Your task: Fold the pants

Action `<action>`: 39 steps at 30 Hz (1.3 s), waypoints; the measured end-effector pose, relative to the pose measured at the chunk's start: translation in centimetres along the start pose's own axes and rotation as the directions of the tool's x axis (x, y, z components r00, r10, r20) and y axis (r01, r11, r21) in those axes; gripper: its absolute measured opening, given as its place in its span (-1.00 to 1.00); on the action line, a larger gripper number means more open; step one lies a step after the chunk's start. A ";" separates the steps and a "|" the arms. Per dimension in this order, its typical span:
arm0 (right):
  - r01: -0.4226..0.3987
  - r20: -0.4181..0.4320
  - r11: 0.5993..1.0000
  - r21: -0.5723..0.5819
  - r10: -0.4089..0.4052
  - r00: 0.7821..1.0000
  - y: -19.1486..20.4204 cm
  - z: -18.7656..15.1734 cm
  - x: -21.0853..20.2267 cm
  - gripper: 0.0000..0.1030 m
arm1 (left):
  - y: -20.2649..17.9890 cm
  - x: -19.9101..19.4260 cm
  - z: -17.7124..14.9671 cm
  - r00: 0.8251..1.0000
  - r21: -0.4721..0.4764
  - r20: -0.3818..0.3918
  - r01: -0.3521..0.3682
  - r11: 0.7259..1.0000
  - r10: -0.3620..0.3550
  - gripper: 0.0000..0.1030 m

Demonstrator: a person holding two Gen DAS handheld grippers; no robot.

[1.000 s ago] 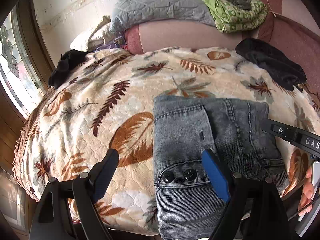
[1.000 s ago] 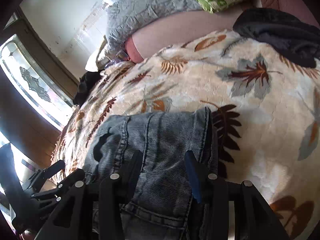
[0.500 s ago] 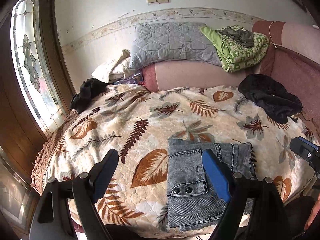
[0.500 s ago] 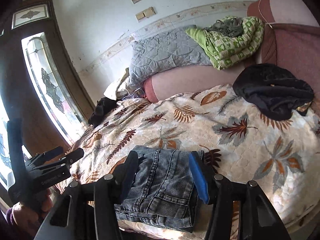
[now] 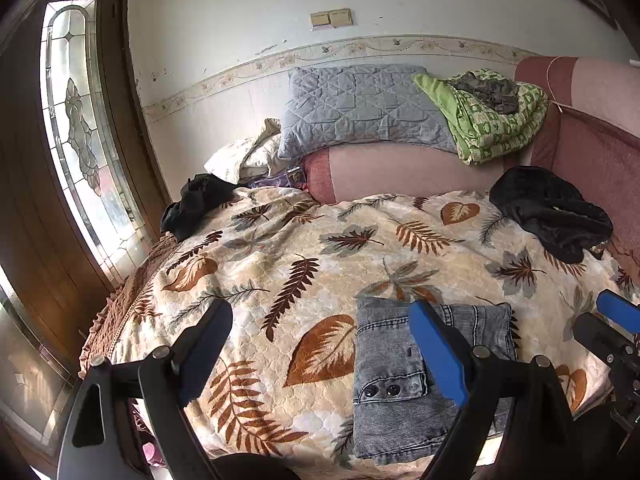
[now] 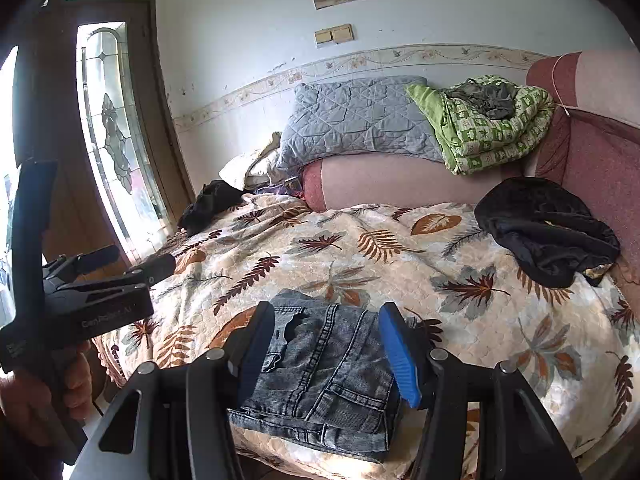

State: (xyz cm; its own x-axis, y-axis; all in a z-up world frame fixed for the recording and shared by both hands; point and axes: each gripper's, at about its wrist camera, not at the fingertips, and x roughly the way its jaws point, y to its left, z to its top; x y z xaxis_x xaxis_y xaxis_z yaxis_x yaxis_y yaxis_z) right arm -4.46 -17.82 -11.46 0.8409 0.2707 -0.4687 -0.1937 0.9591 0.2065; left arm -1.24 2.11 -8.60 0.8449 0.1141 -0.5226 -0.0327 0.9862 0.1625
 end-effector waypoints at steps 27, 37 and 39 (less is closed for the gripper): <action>-0.003 -0.020 1.000 -0.026 0.003 1.000 0.4 -0.3 1.1 0.13 | 0.7 2.1 -0.5 0.999 -0.033 -0.050 0.002 0.999 -0.004 0.75; -0.003 -0.032 1.000 -0.028 0.002 0.999 0.3 -0.3 1.6 0.13 | 0.7 2.8 -0.6 0.998 -0.033 -0.061 0.000 0.999 -0.002 0.75; -0.004 -0.035 1.000 -0.029 0.003 0.999 0.2 -0.4 1.8 0.13 | 0.8 3.0 -0.6 0.998 -0.033 -0.067 0.001 0.999 -0.003 0.75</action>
State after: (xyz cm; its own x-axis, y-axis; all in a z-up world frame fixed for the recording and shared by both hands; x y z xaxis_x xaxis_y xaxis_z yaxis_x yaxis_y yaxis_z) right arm -3.19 -17.07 -12.55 0.8221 0.2759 -0.4980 -0.2112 0.9601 0.1833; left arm 0.99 3.33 -10.56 0.8074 0.1190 -0.5779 -0.0498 0.9897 0.1341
